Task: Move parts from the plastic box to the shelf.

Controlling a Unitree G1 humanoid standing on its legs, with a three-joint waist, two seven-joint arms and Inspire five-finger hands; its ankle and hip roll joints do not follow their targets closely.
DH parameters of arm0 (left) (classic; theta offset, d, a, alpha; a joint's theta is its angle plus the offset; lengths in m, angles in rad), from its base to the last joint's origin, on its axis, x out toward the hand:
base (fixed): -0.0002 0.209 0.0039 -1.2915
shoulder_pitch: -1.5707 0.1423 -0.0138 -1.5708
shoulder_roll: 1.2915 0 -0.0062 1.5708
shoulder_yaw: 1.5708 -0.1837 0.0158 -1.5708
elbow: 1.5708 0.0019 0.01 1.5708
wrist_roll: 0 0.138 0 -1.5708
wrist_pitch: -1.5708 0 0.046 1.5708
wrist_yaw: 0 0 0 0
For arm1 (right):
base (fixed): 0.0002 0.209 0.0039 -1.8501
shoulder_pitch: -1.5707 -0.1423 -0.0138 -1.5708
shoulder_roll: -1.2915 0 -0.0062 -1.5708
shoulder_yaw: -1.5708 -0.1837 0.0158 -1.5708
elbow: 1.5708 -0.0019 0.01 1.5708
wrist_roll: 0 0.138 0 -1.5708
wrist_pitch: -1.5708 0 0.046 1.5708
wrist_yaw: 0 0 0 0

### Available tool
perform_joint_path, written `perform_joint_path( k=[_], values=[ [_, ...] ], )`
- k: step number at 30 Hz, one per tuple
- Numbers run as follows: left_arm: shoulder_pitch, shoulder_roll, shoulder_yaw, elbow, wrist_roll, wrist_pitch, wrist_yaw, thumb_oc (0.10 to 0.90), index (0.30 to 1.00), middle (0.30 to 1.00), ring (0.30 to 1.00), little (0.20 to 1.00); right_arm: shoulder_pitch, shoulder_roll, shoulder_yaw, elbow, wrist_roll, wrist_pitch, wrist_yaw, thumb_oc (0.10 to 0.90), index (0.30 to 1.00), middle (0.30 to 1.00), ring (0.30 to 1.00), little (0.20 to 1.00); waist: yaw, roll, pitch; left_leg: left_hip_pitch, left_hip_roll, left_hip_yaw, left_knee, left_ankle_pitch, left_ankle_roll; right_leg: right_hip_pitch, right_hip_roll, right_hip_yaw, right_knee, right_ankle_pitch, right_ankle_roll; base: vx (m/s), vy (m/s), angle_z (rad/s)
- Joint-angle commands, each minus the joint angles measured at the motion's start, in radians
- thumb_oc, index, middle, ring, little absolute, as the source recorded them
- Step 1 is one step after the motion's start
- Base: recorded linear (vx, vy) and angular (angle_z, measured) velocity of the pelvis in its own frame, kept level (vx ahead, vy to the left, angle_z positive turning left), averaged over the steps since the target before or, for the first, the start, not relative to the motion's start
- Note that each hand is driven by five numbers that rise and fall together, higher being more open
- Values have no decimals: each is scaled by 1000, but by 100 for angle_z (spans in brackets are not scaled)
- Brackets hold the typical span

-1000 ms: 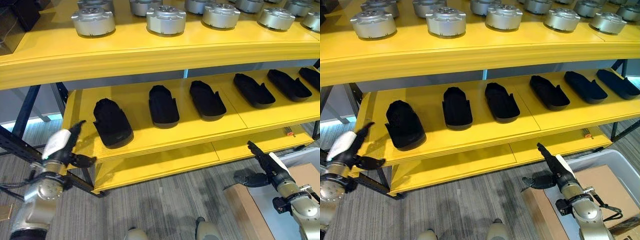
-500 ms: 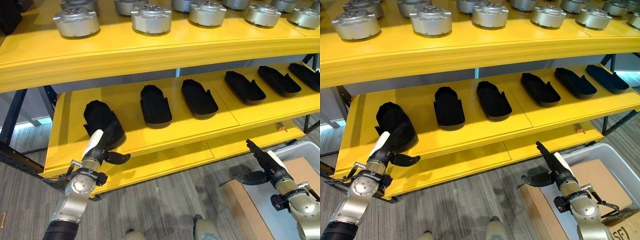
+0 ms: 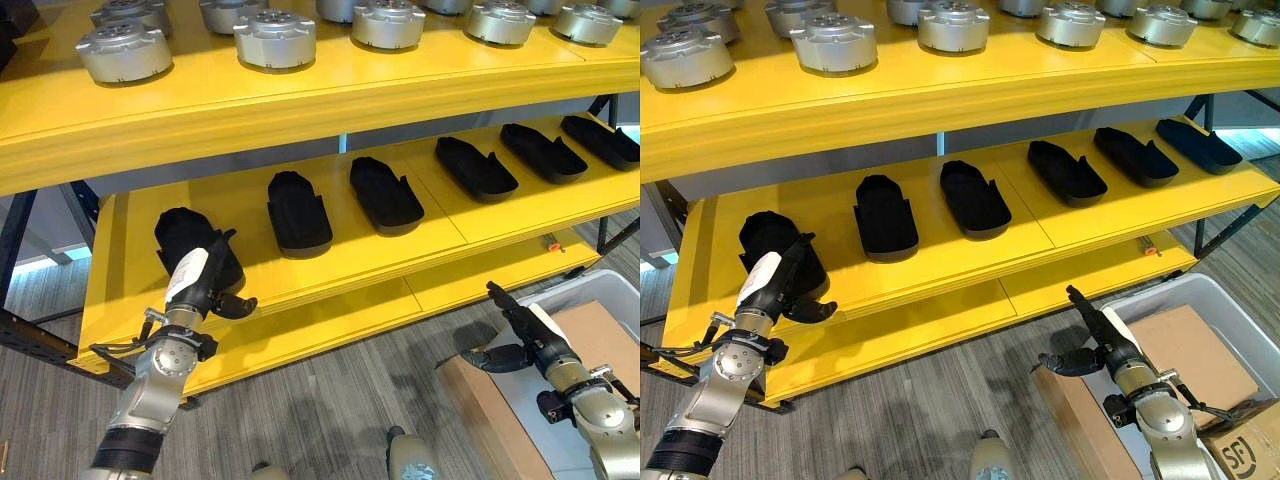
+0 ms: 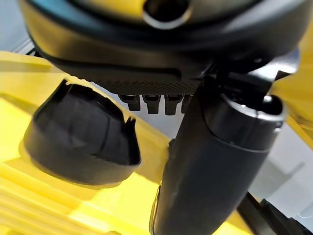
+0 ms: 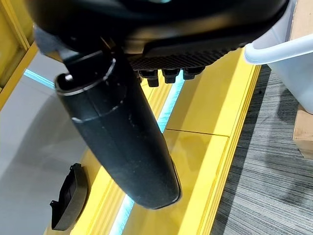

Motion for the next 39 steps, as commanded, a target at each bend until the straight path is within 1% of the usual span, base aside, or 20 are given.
perform_joint_path(
  k=[1,9,15,20,22,23,25,27,29,31,34,36,39],
  values=[
    [-136,38,2,19,36,-31,88,900,1000,1000,1000,1000,-65,-39,-38,-45,-8,-64,-42,900,1000,1000,1000,1000,6,-25,-73,-67,45,7,22,36,18,69,-28,-32,-29,-44,-17,0,0,0],
    [-161,37,-10,82,49,-4,83,900,1000,1000,1000,1000,-55,-32,-37,-49,-6,-58,-39,900,1000,1000,1000,1000,0,-26,-78,-73,44,6,27,35,16,64,-28,-27,-24,-44,-16,0,0,0],
    [-217,47,-35,175,77,26,82,900,1000,1000,1000,1000,-48,-33,-35,-61,-2,-55,-34,900,1000,1000,1000,1000,-10,-24,-82,-82,46,4,29,37,14,53,-25,-25,-17,-45,-15,0,0,0],
    [-253,41,-48,223,52,34,86,900,1000,1000,1000,1000,-42,-31,-33,-66,9,-55,-33,900,1000,1000,1000,1000,-15,-23,-85,-89,46,3,31,39,14,44,-24,-24,-14,-44,-15,0,0,0],
    [-274,29,-52,264,-17,34,80,900,1000,1000,1000,1000,-41,-33,-31,-66,16,-53,-30,900,1000,1000,1000,1000,-20,-22,-86,-91,45,4,32,40,15,39,-24,-22,-10,-43,-14,0,0,0],
    [-276,30,-54,266,-19,33,80,900,1000,1000,1000,1000,-41,-33,-31,-66,16,-53,-30,900,1000,1000,1000,1000,-20,-22,-86,-92,45,3,32,40,15,38,-24,-22,-9,-43,-14,0,0,0],
    [-305,25,-57,311,-96,41,71,900,1000,1000,1000,1000,-44,-35,-27,-66,21,-48,-26,900,1000,1000,1000,1000,-25,-20,-87,-94,44,4,34,40,15,33,-25,-20,-7,-42,-13,0,0,0],
    [-316,28,-60,318,-110,40,69,900,1000,1000,1000,1000,-44,-34,-27,-66,22,-48,-26,900,1000,1000,1000,1000,-26,-19,-87,-96,45,4,35,41,16,31,-25,-20,-6,-41,-13,0,0,0],
    [-354,48,-72,329,-135,43,66,900,1000,1000,1000,1000,-47,-35,-24,-61,25,-46,-25,900,1000,1000,1000,1000,-32,-17,-88,-102,46,3,36,42,15,22,-24,-17,-3,-40,-13,0,0,0],
    [-362,54,-74,335,-145,44,63,900,1000,1000,1000,1000,-47,-34,-22,-59,27,-46,-24,900,1000,1000,1000,1000,-33,-17,-89,-105,46,3,38,43,16,19,-24,-16,-1,-39,-12,0,0,0],
    [-399,86,-83,392,-190,48,38,900,1000,1000,1000,1000,-46,-38,-19,-50,27,-39,-18,900,1000,1000,1000,1000,-38,-13,-90,-110,49,3,42,43,15,13,-23,-14,1,-39,-11,0,0,0],
    [-411,91,-87,407,-210,47,34,900,1000,1000,1000,1000,-49,-37,-18,-48,30,-38,-17,900,1000,1000,1000,1000,-39,-13,-90,-111,48,4,43,43,15,11,-23,-14,1,-38,-10,0,0,0],
    [-448,114,-93,466,-301,44,8,900,1000,1000,1000,1000,-60,-38,-7,-39,35,-34,-14,900,1000,1000,1000,1000,-44,-8,-90,-111,48,4,44,44,16,8,-23,-10,0,-36,-9,0,0,0]
  ],
)
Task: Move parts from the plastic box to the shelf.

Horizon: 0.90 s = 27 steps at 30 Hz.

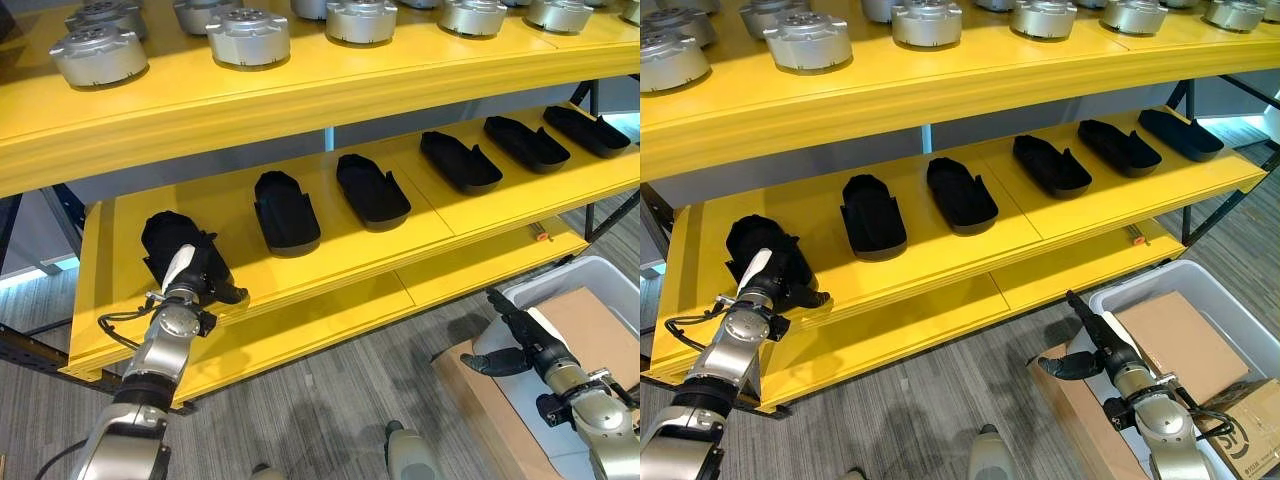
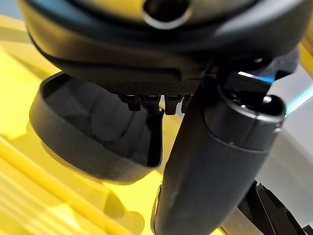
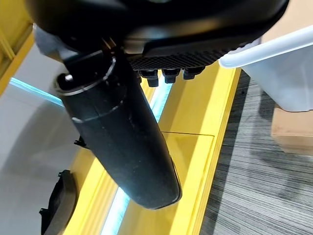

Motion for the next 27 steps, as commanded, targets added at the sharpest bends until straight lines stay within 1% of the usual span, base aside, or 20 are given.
perform_joint_path(
  k=[1,3,4,6,7,8,14,24,26,27],
  values=[
    [-119,111,-14,32,-88,-53,0,900,1000,1000,1000,1000,-70,-40,-12,-36,33,-65,-17,900,1000,1000,1000,1000,-7,-10,-63,-47,48,7,18,37,15,83,-26,-22,-39,-34,1,0,0,0],
    [-120,118,-13,43,-111,-54,-10,900,1000,1000,1000,1000,-70,-38,-12,-34,35,-66,-15,900,1000,1000,1000,1000,-7,-10,-63,-47,48,7,20,36,16,83,-26,-21,-38,-34,1,0,0,0],
    [-125,130,-10,62,-147,-55,-21,900,1000,1000,1000,1000,-71,-38,-8,-30,36,-67,-13,900,1000,1000,1000,1000,-7,-10,-62,-46,47,9,23,34,16,86,-26,-20,-41,-33,1,0,0,0],
    [-127,130,-10,64,-147,-56,-22,900,1000,1000,1000,1000,-72,-38,-8,-30,36,-67,-13,900,1000,1000,1000,1000,-7,-10,-62,-46,47,9,23,34,16,87,-26,-20,-41,-33,1,0,0,0],
    [-142,148,-15,84,-179,-58,-37,900,1000,1000,1000,1000,-73,-38,-5,-28,33,-68,-9,900,1000,1000,1000,1000,-8,-10,-60,-42,44,10,24,32,15,91,-28,-20,-41,-34,1,0,0,0],
    [-148,154,-19,91,-174,-57,-41,900,1000,1000,1000,1000,-73,-37,-3,-27,33,-69,-9,900,1000,1000,1000,1000,-8,-11,-60,-42,44,11,25,32,15,93,-29,-20,-41,-34,1,0,0,0],
    [-171,174,-27,135,-129,-48,-42,900,1000,1000,1000,1000,-72,-32,3,-28,38,-74,-2,900,1000,1000,1000,1000,-5,-17,-50,-35,41,11,30,30,15,104,-33,-19,-45,-34,3,0,0,0],
    [-139,176,-9,141,-72,-40,-47,900,1000,1000,1000,1000,-65,-32,-1,-37,41,-75,7,900,1000,1000,1000,1000,5,-24,-36,-31,37,12,29,27,17,109,-37,-17,-46,-33,4,0,0,0],
    [-149,189,-19,139,-20,-42,-43,900,1000,1000,1000,1000,-60,-34,-2,-45,40,-77,12,900,1000,1000,1000,1000,5,-25,-35,-31,37,12,29,27,17,107,-38,-18,-45,-33,4,0,0,0],
    [-166,206,-43,133,44,-46,-43,900,1000,1000,1000,1000,-54,-40,-3,-44,37,-80,14,900,1000,1000,1000,1000,5,-27,-34,-31,36,13,29,27,16,104,-38,-18,-44,-32,5,0,0,0]
  ],
)
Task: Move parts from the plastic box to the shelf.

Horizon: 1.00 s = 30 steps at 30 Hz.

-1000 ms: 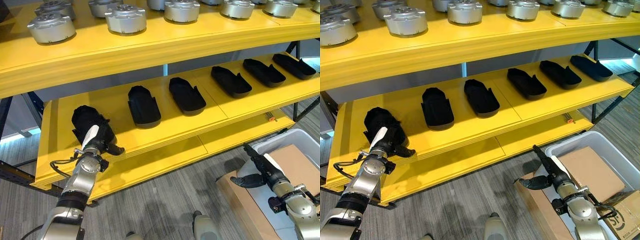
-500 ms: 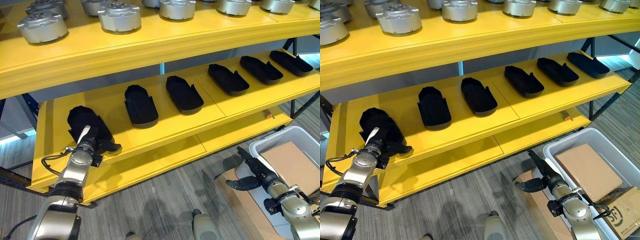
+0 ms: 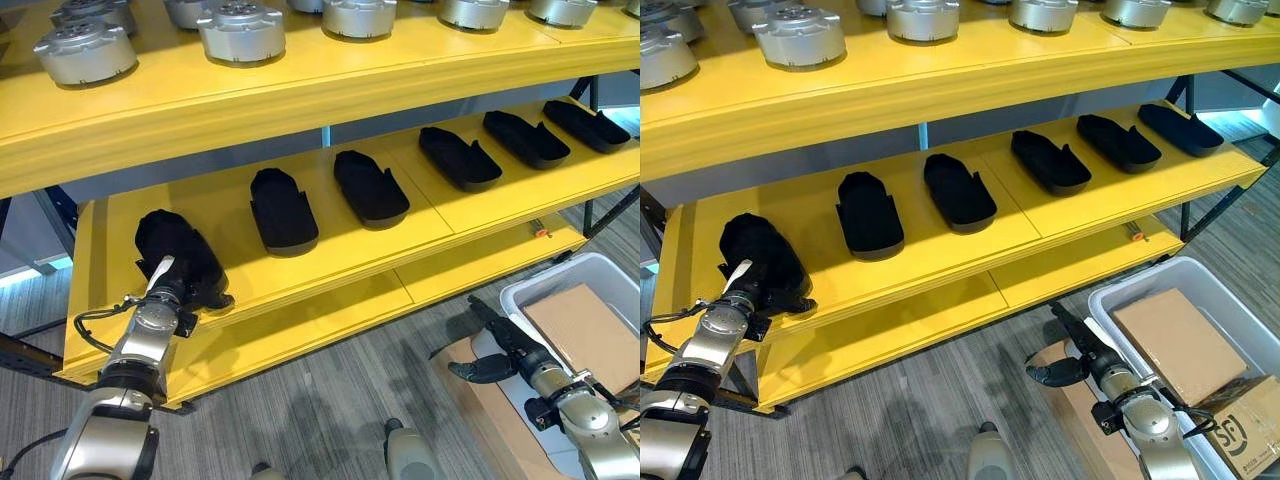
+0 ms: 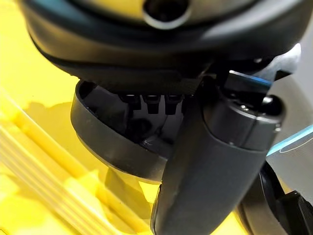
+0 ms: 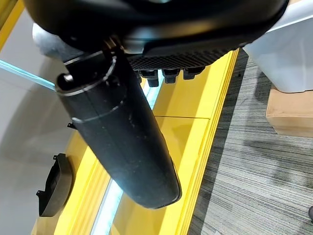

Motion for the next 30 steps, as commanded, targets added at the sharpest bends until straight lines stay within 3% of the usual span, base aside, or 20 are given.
perform_joint_path(
  k=[1,9,18,30],
  values=[
    [-118,139,-23,-30,157,-63,32,900,1000,1000,1000,1000,-47,-42,-66,-49,35,-83,-15,900,1000,1000,1000,1000,13,-27,-40,-39,39,9,43,22,25,98,-42,-16,-32,-34,-2,0,0,0],
    [-174,226,-137,-30,335,-95,-29,900,1000,1000,1000,1000,-20,-60,-74,-61,41,-97,1,900,1000,1000,1000,1000,8,-28,-34,-49,42,16,49,20,28,79,-43,-6,-26,-30,5,0,1,0],
    [-240,286,-246,10,448,-141,-20,900,1000,1000,1000,1000,-2,-86,-67,-79,48,-134,4,900,1000,1000,1000,1000,1,-33,-29,-59,40,25,59,19,29,63,-49,8,-28,-22,12,0,7,-3],
    [-283,290,-249,58,449,-129,18,900,1000,1000,1000,1000,9,-96,-59,-90,54,-142,6,900,1000,1000,1000,1000,0,-36,-30,-71,39,26,67,19,28,49,-50,11,-23,-22,13,0,0,0]
  ],
)
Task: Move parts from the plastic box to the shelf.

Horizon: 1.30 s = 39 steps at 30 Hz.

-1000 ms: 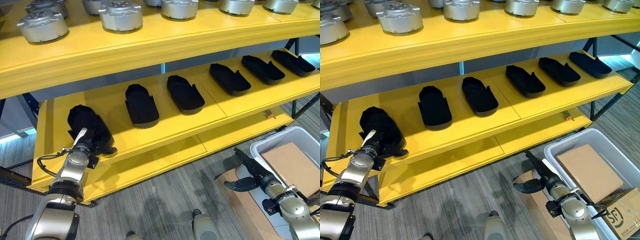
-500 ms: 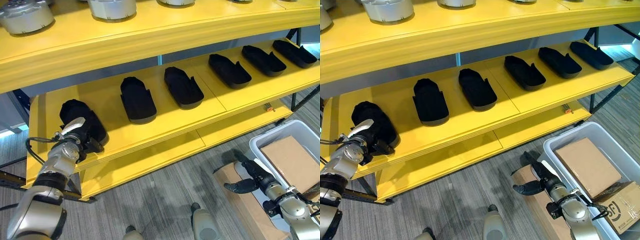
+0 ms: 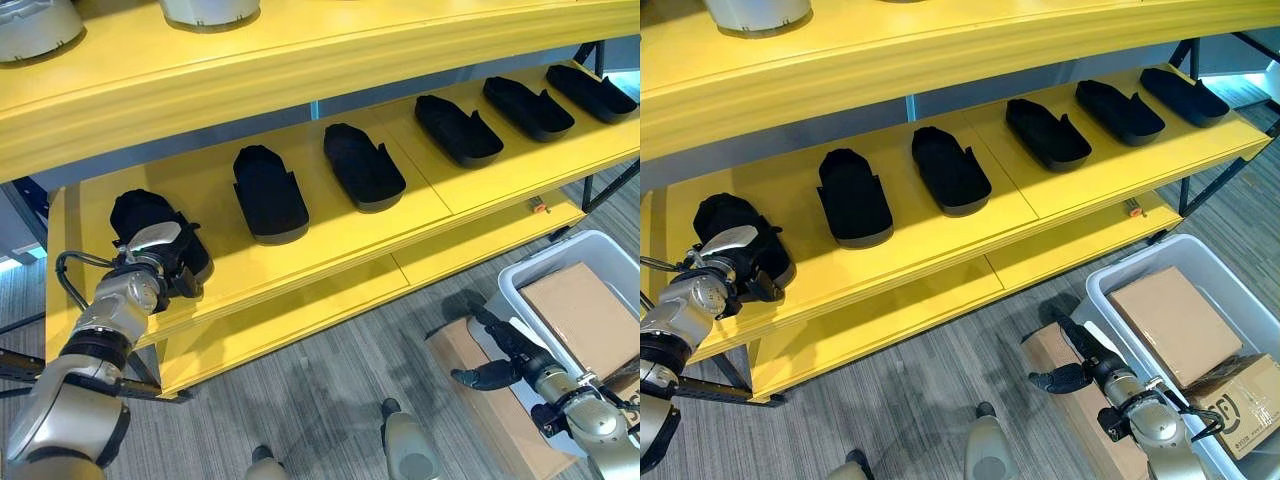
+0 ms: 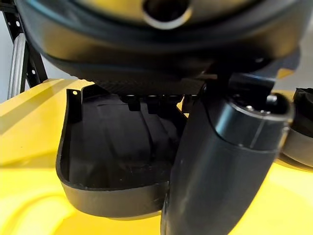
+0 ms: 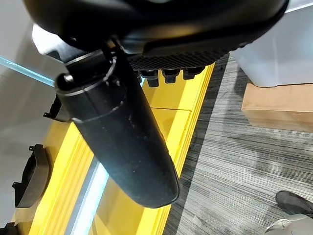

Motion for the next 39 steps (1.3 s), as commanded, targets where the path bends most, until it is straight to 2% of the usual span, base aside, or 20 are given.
perform_joint_path(
  k=[1,14,21,27,39],
  values=[
    [-122,112,15,-1,55,-6,84,900,1000,1000,1000,1000,-26,-57,-64,-83,54,-101,-17,900,1000,1000,1000,1000,9,-28,-97,-79,39,-1,77,18,29,67,-51,-9,-28,-20,11,0,0,0],
    [-129,172,-93,26,211,-45,87,900,1000,1000,1000,1000,-22,-83,-49,-94,64,-129,-15,900,1000,1000,1000,1000,11,-24,-94,-78,39,2,83,14,28,68,-55,-5,-27,-20,16,0,0,0],
    [-134,217,-216,-38,363,-112,110,900,1000,1000,1000,1000,-20,-111,-46,-109,70,-160,-18,900,1000,1000,1000,1000,5,-18,-94,-79,38,2,90,8,27,72,-60,-4,-31,-19,23,0,0,0],
    [-144,243,-290,-79,432,-151,121,900,1000,1000,1000,1000,-30,-127,-42,-113,72,-178,-23,900,1000,1000,1000,1000,3,-13,-93,-82,36,4,92,5,26,71,-65,-2,-35,-15,26,0,0,0],
    [-129,260,-279,-117,452,-156,142,900,1000,1000,1000,1000,-24,-130,-56,-117,63,-185,-34,900,1000,1000,1000,1000,2,-13,-98,-90,34,8,101,0,26,64,-67,2,-36,-11,28,-1,1,-1]
  ],
)
